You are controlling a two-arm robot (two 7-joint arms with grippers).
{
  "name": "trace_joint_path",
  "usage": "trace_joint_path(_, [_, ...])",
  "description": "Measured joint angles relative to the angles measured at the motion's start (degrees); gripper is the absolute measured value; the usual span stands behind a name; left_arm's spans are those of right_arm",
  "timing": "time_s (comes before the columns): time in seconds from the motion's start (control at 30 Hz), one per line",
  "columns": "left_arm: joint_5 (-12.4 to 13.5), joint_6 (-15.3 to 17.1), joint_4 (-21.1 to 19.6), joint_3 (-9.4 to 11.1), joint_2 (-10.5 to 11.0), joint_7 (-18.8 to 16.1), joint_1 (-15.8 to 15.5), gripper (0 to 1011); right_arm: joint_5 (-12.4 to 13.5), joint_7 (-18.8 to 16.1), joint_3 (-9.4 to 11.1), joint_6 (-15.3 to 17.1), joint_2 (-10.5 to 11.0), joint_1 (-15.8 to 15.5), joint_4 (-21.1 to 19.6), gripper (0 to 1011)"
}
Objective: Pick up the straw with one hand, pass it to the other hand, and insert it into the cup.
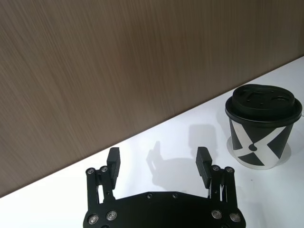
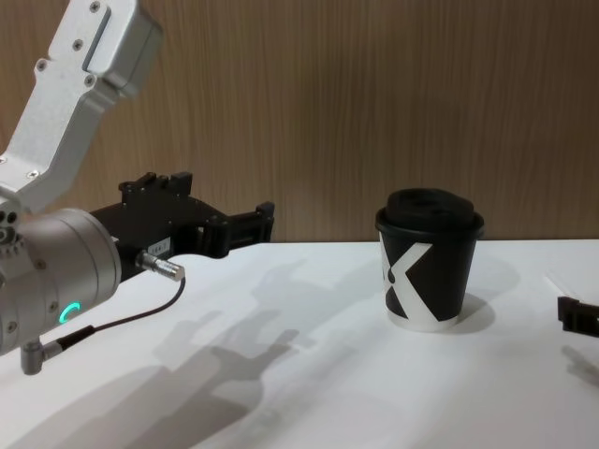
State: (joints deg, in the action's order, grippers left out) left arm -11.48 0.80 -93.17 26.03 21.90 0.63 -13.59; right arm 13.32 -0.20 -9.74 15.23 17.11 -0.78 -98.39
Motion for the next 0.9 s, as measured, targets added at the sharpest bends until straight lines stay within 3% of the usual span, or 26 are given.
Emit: trace_joint_path(0.9, [0.0,0.0,0.0,0.0,0.0,0.0,0.0,1003,-1.1,-1.7,0.8,2.1,0.0,-0.1,0.9,1001])
